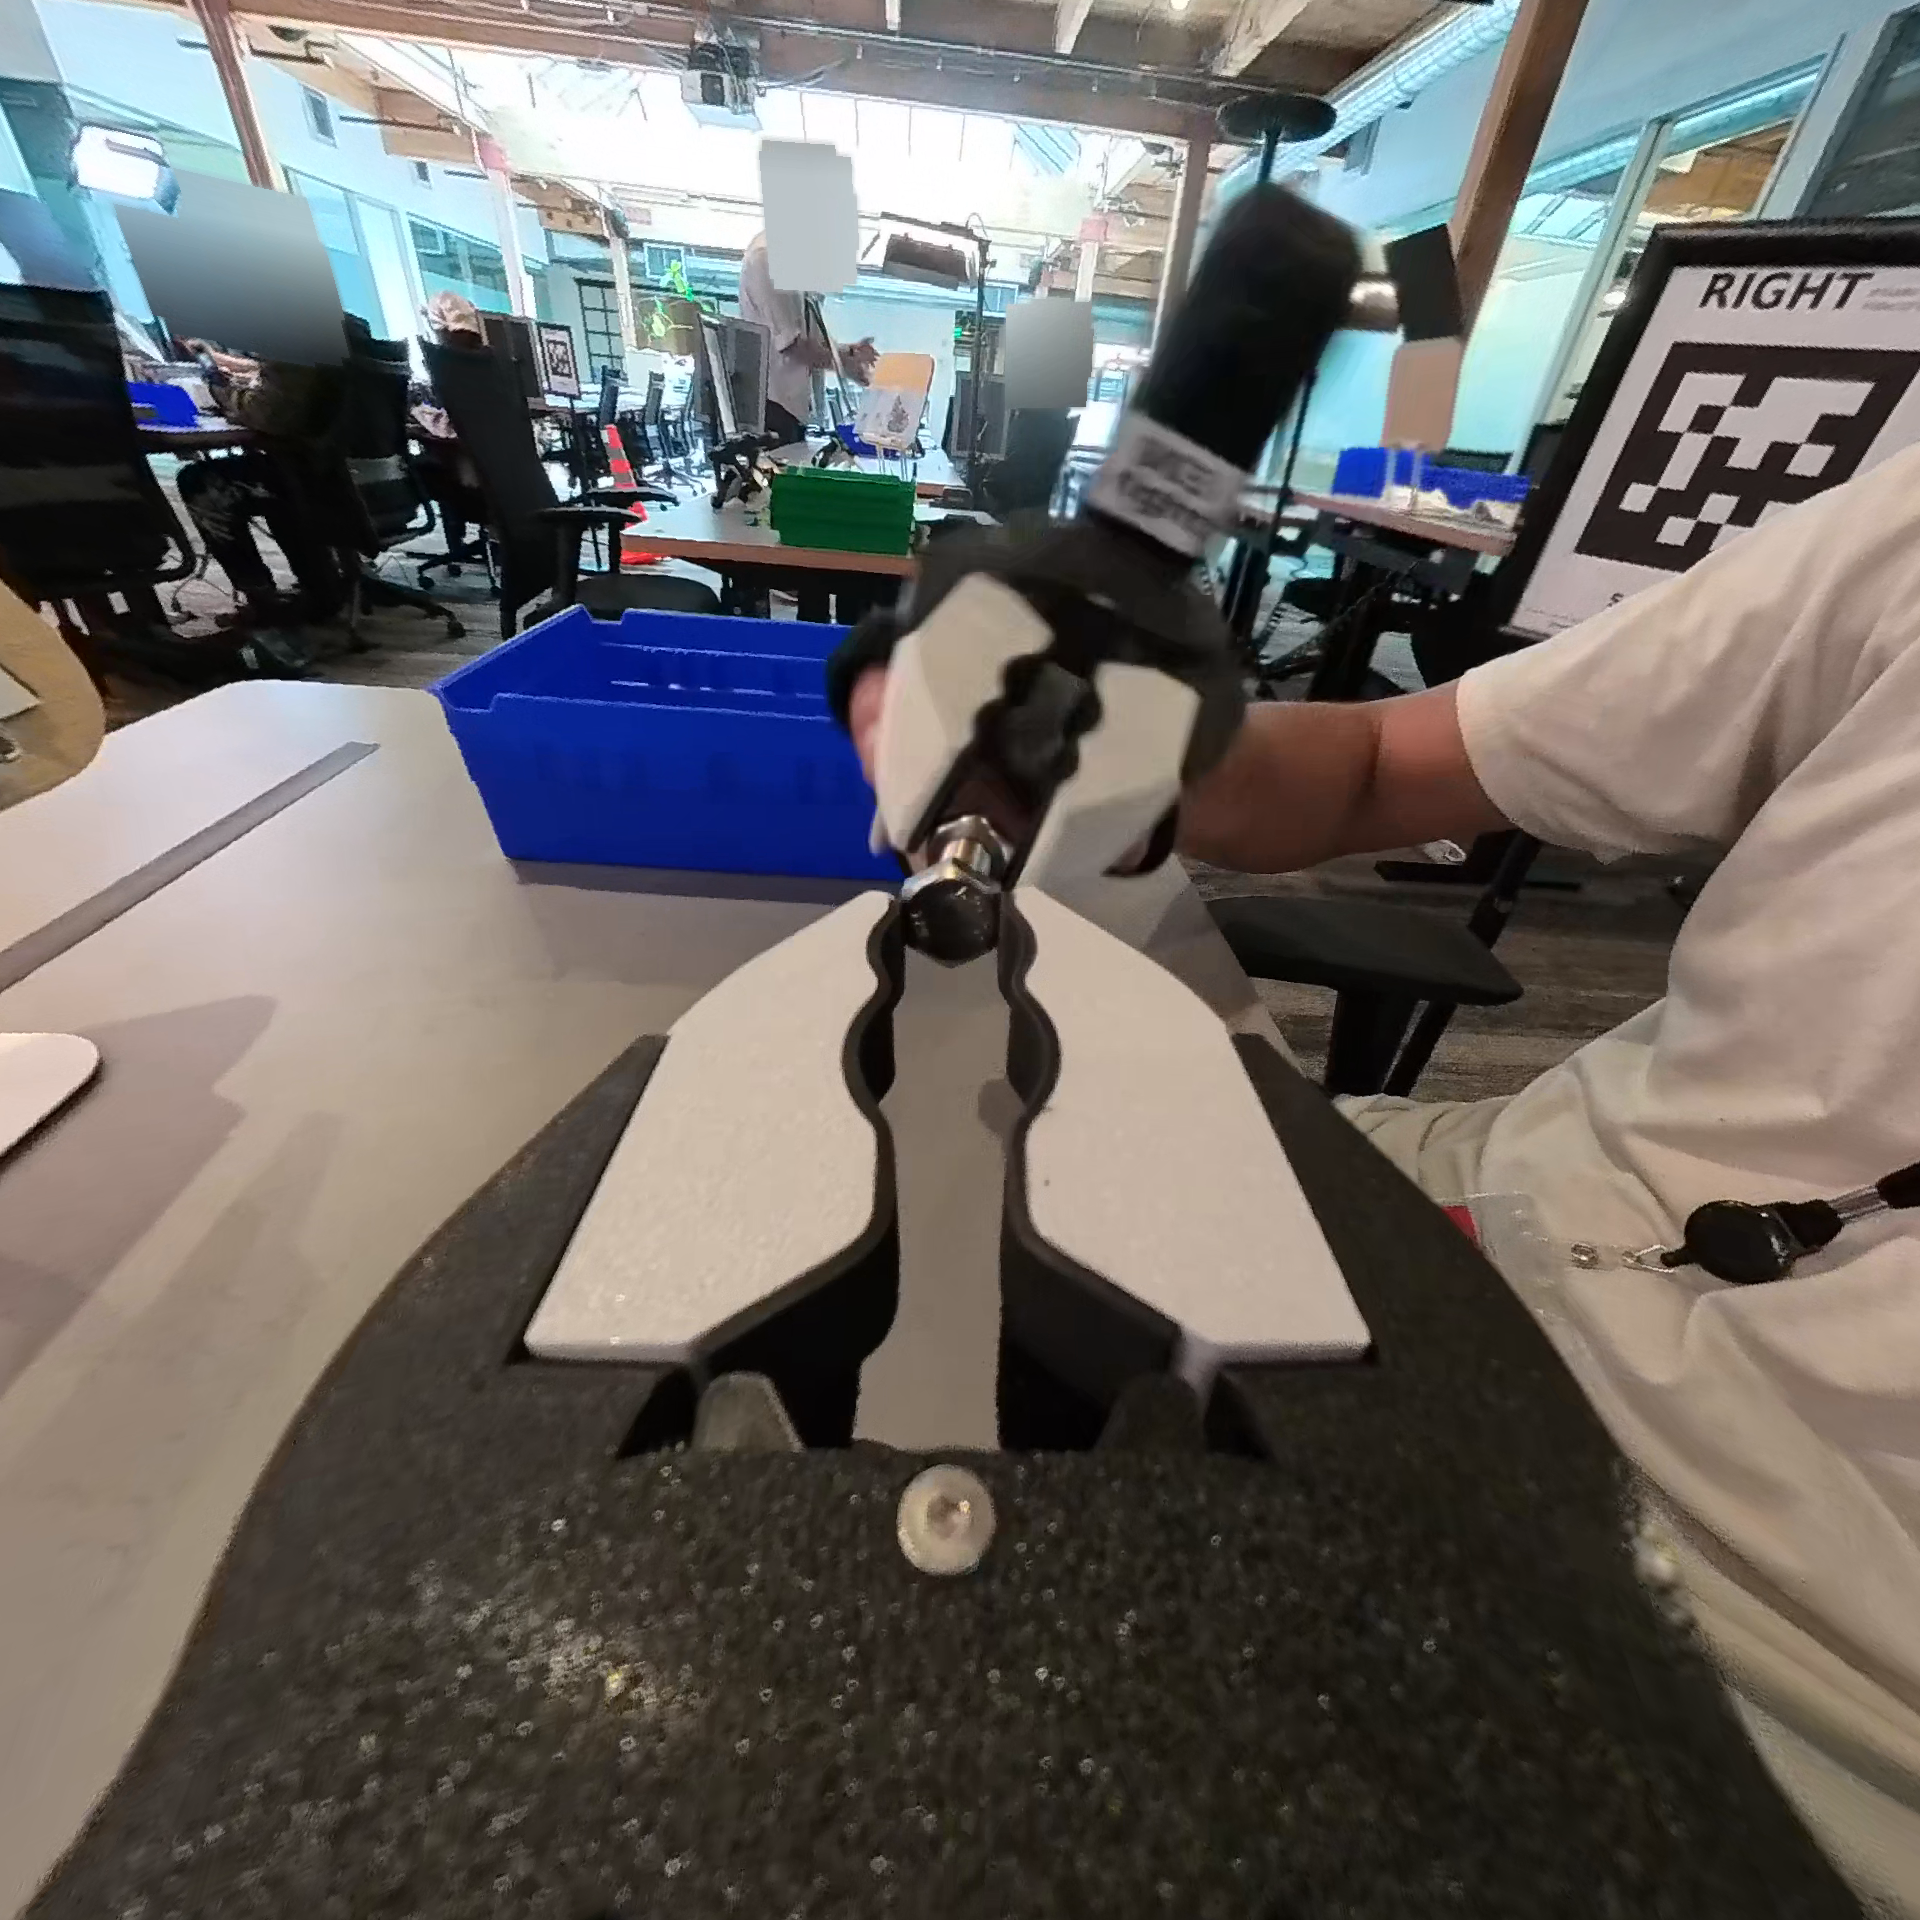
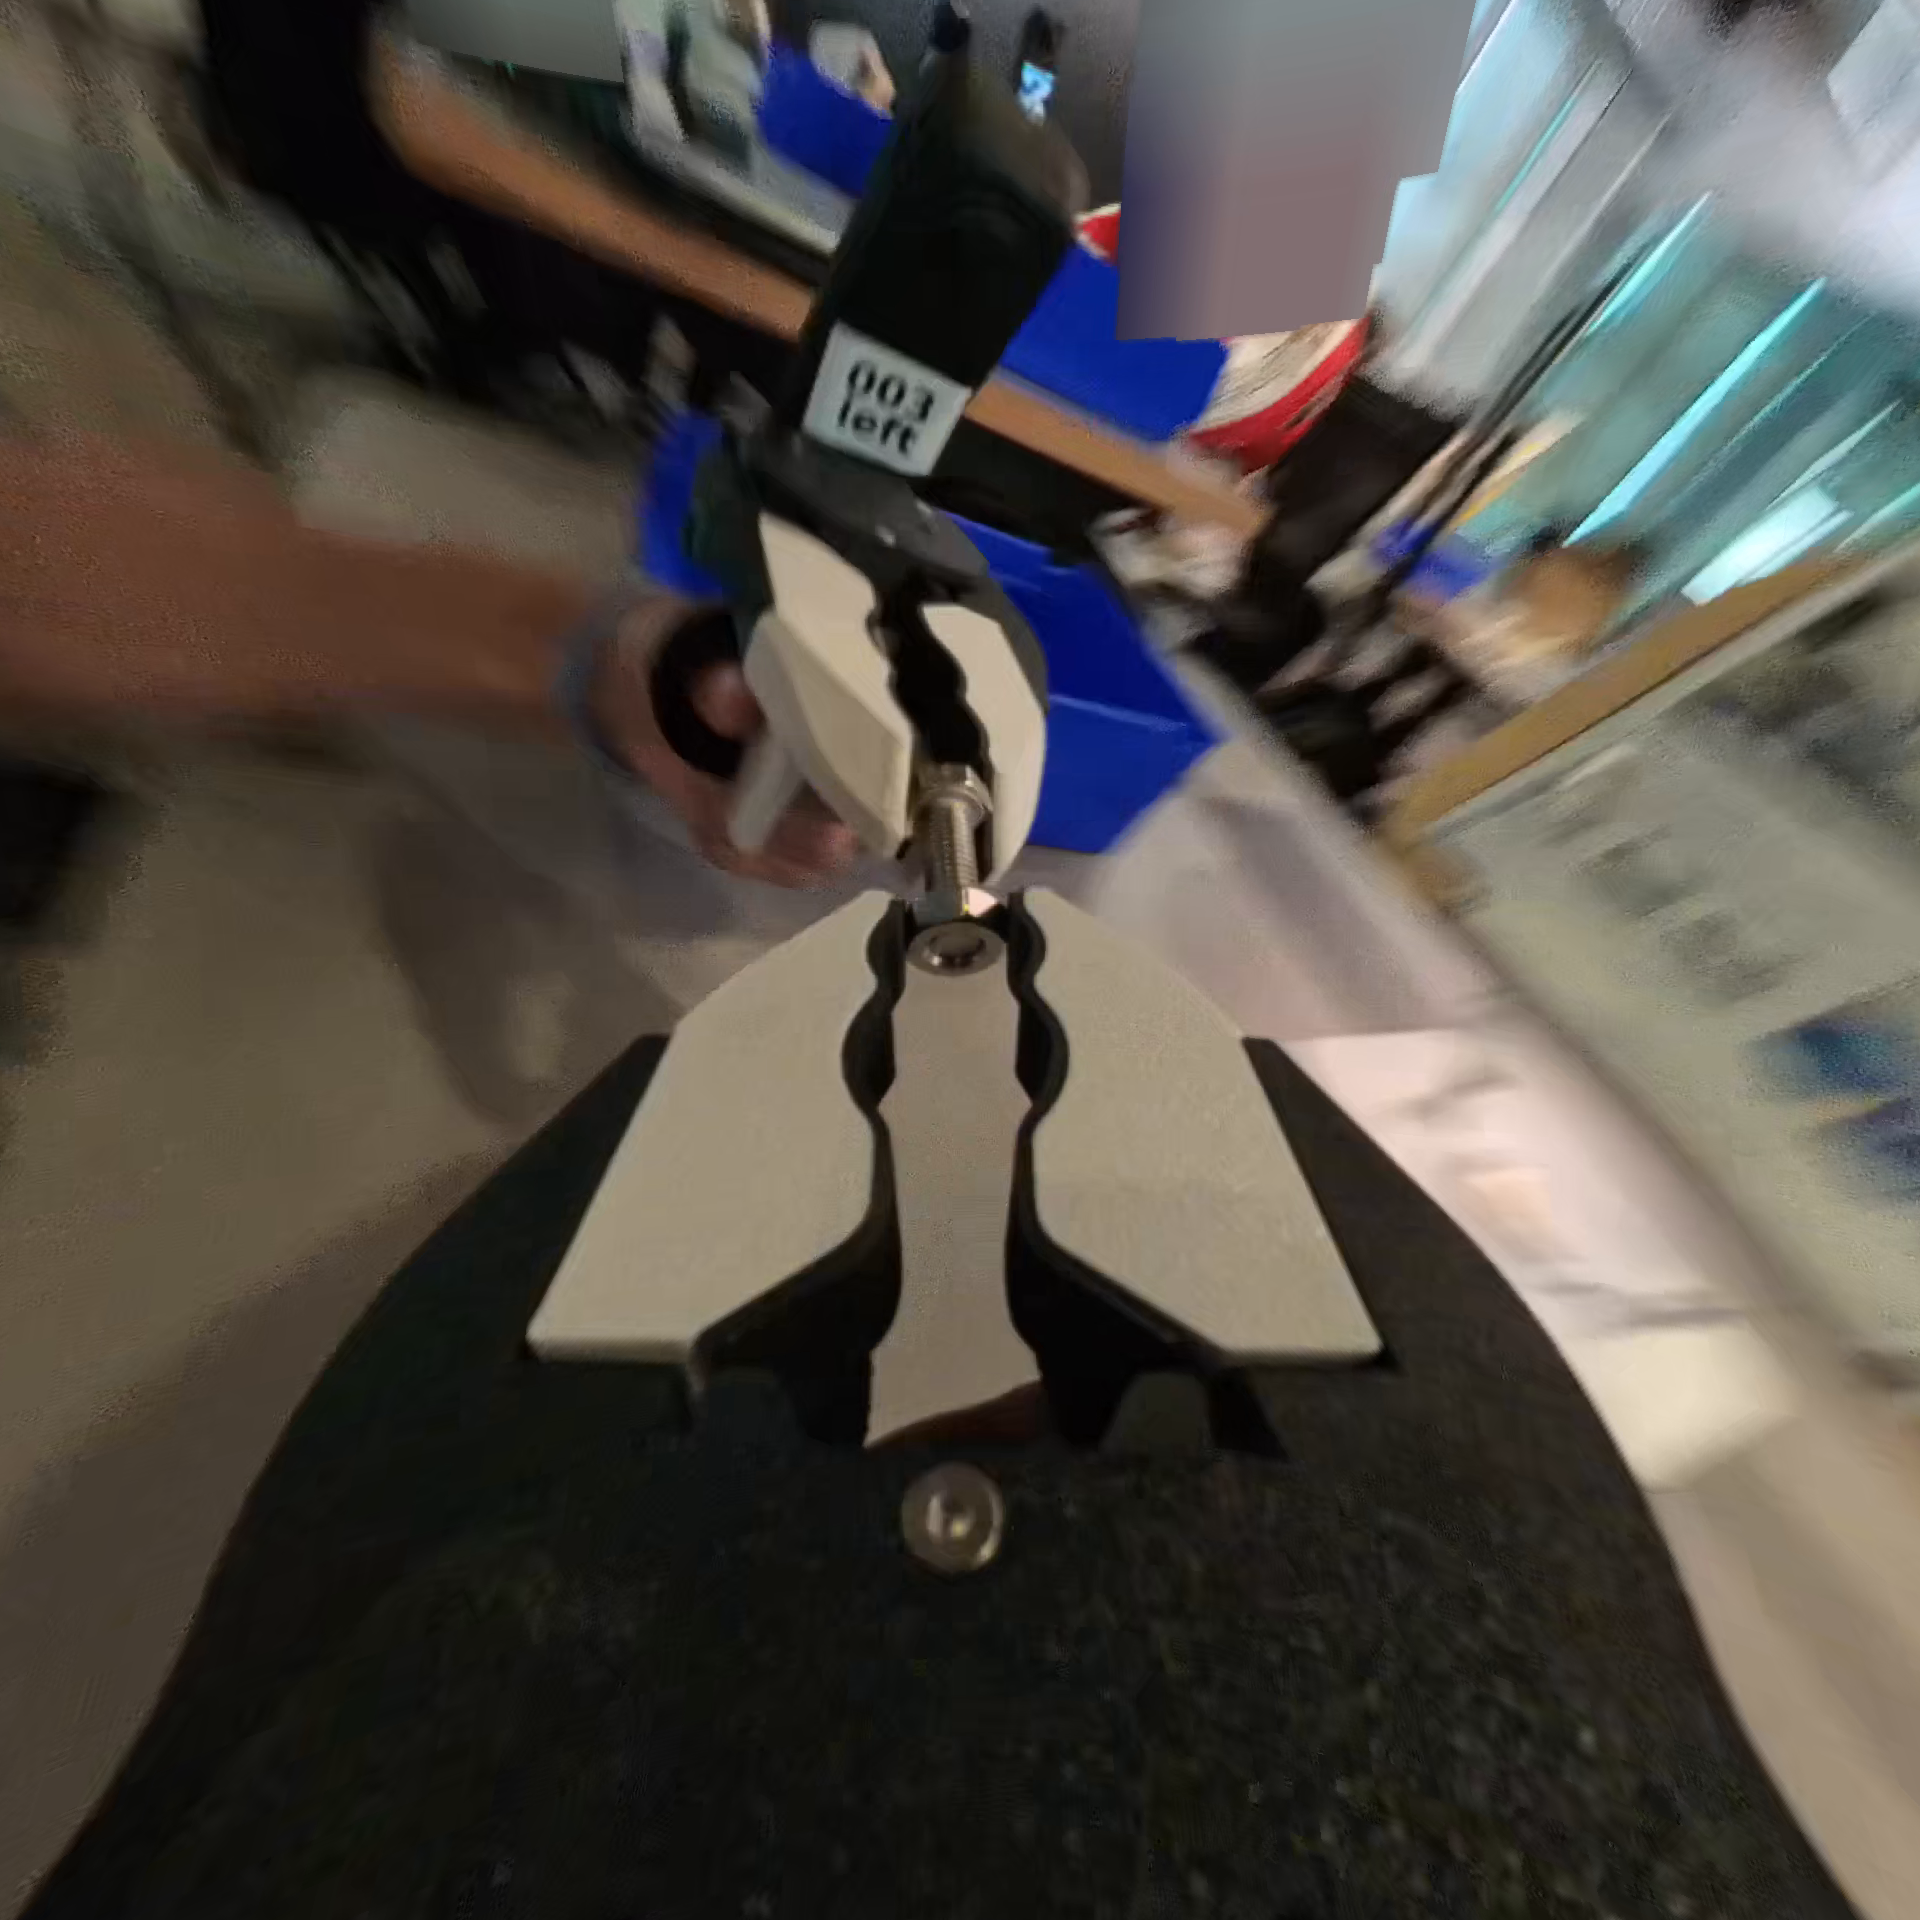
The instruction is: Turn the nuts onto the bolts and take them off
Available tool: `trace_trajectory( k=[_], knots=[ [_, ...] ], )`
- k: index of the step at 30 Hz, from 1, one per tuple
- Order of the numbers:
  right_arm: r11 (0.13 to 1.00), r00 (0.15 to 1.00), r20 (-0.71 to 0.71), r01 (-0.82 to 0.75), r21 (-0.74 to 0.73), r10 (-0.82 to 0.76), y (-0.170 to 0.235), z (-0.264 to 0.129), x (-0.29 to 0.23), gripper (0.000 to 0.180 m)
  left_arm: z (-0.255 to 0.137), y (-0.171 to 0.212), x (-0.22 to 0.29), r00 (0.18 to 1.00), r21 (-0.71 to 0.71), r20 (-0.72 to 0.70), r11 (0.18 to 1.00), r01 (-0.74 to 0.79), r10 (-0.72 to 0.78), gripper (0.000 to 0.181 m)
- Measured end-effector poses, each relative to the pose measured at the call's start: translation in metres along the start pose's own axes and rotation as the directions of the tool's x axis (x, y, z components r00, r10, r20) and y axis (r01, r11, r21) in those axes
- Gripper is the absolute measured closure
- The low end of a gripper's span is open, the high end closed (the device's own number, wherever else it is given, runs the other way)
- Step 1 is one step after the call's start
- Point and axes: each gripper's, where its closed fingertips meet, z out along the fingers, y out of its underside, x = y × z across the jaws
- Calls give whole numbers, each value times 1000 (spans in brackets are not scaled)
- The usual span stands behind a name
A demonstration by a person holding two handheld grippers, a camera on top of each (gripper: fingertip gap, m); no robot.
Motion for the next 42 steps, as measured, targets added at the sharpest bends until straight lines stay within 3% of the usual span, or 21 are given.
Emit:
trace_trajectory(
  k=[1, 3, 5, 7, 9, 11, 13, 15, 18, 20, 22, 24, 26, 28, 30, 32, 34, 36, 37, 39, 42],
  knots=[
    [967, 961, 119, -254, 24, 250, -4, -1, -2, 162, 0, -1, 2, 1000, 5, -3, 1000, -8, 8, 164],
    [756, 713, 325, -655, -10, 622, -9, -4, 0, 162, 2, -3, 1, 999, 8, 17, 1000, -30, 30, 164],
    [565, 487, 407, -820, -91, 773, -2, -3, 2, 162, 3, 2, -3, 997, -23, 54, 999, -48, 49, 164],
    [451, 350, 449, -881, -139, 822, 4, -2, 0, 162, 3, 5, -5, 997, -36, 53, 998, -46, 48, 164],
    [517, 420, 469, -851, -94, 777, 6, -3, -1, 162, 4, 5, -4, 998, -32, 49, 999, -41, 43, 164],
    [700, 657, 421, -711, 69, 625, 2, -7, 0, 140, 5, 6, -4, 999, -32, 43, 999, -28, 29, 164],
    [901, 897, 248, -407, 147, 365, 8, -7, -1, 125, 4, 4, -5, 999, -17, 34, 1000, -9, 10, 164],
    [999, 1000, -6, -15, 52, 16, 22, -3, 7, 126, 3, 3, -5, 1000, 0, 24, 1000, 14, -14, 164],
    [889, 860, -227, 442, -120, -458, 20, -4, 17, 134, 2, 2, -5, 999, 13, 8, 999, 37, -37, 164],
    [779, 736, -260, 610, -147, -625, 11, -5, 9, 145, 2, 3, -5, 999, 3, 9, 999, 37, -37, 164],
    [734, 694, -241, 659, -168, -678, 9, -1, 3, 154, 3, 4, -4, 999, -4, 8, 999, 34, -34, 164],
    [755, 718, -238, 640, -143, -654, 6, -1, 1, 162, 4, 5, -2, 999, -9, 1, 999, 32, -32, 164],
    [850, 829, -192, 517, -97, -526, 5, 0, 1, 162, 3, 4, -2, 1000, -10, 3, 1000, 25, -25, 164],
    [962, 957, -96, 271, -24, -272, 3, 0, 0, 162, 3, 2, -1, 1000, -5, 8, 1000, 8, -8, 164],
    [998, 998, 38, -56, 21, 55, 1, -1, 0, 162, 3, 1, -1, 1000, -3, 15, 1000, -5, 5, 164],
    [922, 909, 182, -386, 26, 375, -2, -1, 0, 162, 2, 0, 0, 1000, 1, 20, 1000, -16, 16, 164],
    [749, 709, 308, -663, -15, 634, -5, -2, 2, 162, 2, -1, 0, 999, 6, 25, 1000, -23, 23, 164],
    [551, 482, 377, -829, -96, 791, -5, 0, 3, 162, 2, -1, -2, 999, 8, 34, 1000, -18, 17, 164],
    [500, 431, 377, -860, -105, 820, -4, 1, 5, 162, 1, -1, -4, 999, 10, 41, 1000, -15, 14, 164],
    [560, 505, 359, -826, -63, 785, -6, 2, 5, 162, -1, -3, -4, 1000, 24, 30, 1000, 1, -2, 164],
    [810, 799, 230, -583, 68, 556, -9, 0, 5, 137, -4, -7, -5, 999, 46, 30, 999, 16, -18, 164]
  ],
)
